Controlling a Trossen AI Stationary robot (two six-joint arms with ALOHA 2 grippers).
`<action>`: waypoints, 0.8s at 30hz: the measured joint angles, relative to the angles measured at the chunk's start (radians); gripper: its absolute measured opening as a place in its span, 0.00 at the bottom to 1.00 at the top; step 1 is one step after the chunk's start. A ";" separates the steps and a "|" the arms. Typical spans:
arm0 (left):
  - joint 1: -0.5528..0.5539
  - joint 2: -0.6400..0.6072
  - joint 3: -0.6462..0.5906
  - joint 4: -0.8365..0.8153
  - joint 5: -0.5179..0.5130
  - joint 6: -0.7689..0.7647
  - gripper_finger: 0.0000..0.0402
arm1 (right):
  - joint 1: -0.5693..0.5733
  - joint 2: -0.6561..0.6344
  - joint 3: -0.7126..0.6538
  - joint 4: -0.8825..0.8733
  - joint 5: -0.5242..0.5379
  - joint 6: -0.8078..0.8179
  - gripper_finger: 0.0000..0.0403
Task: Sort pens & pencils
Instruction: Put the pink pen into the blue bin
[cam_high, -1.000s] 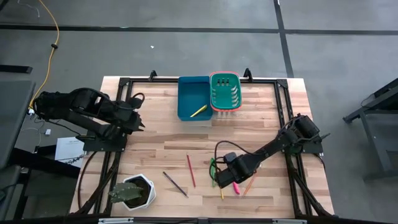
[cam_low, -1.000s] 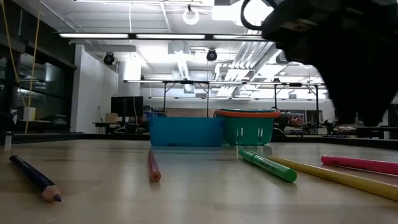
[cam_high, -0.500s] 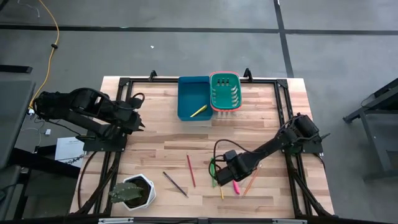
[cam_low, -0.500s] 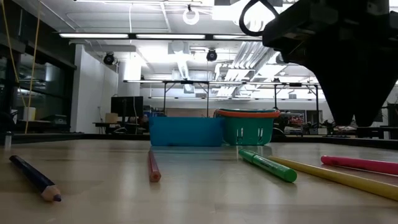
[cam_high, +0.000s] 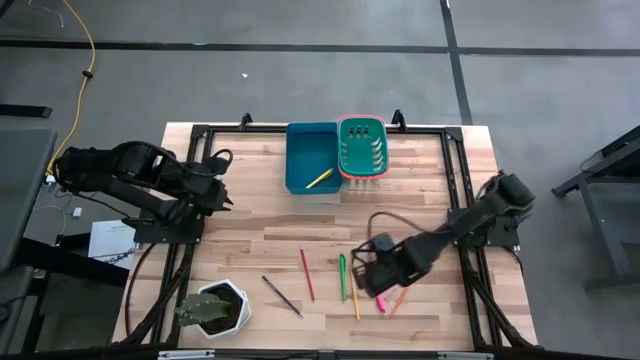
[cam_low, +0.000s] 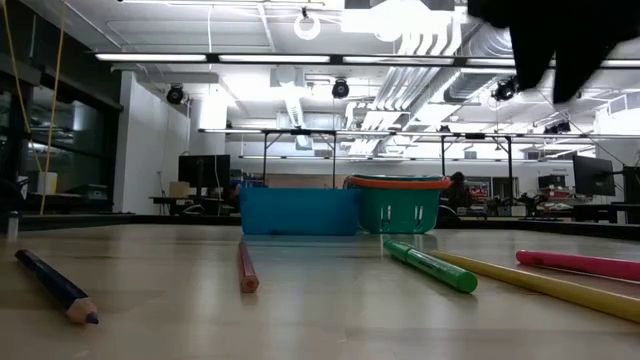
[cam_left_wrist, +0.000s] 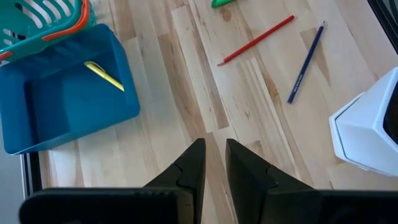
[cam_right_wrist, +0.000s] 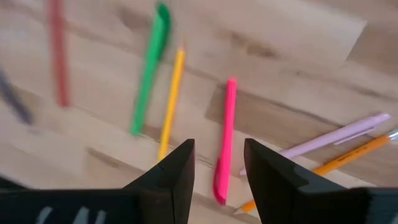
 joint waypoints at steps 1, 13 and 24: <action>0.000 0.000 0.000 0.000 0.000 0.000 0.13 | 0.008 -0.036 0.000 -0.016 0.039 0.016 0.32; 0.000 0.000 0.000 0.000 0.000 -0.002 0.13 | 0.218 -0.336 0.000 -0.157 0.589 0.195 0.32; 0.000 0.000 0.000 0.001 0.000 -0.002 0.13 | 0.401 -0.360 0.000 -0.101 0.804 0.365 0.32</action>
